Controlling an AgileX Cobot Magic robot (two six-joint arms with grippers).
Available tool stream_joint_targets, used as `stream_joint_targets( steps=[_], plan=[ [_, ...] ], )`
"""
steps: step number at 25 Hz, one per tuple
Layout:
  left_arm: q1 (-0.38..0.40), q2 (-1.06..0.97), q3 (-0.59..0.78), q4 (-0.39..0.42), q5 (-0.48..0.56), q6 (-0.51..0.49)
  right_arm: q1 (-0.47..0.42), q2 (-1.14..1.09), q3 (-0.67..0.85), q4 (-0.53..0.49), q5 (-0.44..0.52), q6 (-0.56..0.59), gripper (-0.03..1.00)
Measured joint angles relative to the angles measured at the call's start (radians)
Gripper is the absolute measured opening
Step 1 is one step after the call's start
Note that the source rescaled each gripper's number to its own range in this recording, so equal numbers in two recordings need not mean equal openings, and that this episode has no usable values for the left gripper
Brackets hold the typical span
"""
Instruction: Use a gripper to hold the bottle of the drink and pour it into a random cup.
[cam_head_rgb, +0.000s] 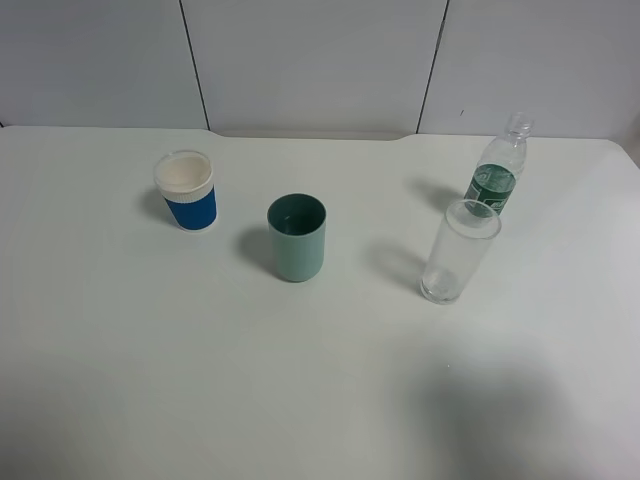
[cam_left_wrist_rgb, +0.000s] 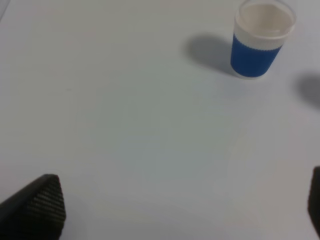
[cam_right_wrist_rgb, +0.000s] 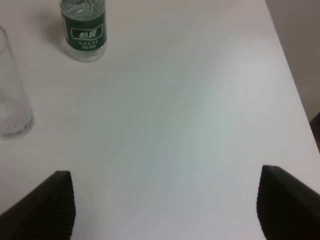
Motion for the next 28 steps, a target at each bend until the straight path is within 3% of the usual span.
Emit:
stream_joint_targets(
  steps=[15,28],
  plan=[
    [0.000,0.000,0.000,0.001,0.000,0.000,0.000,0.000,0.012,-0.028,-0.024,-0.001,0.55],
    [0.000,0.000,0.000,0.001,0.000,0.000,0.000,0.000,0.012,0.048,-0.024,-0.003,0.55]
  ],
)
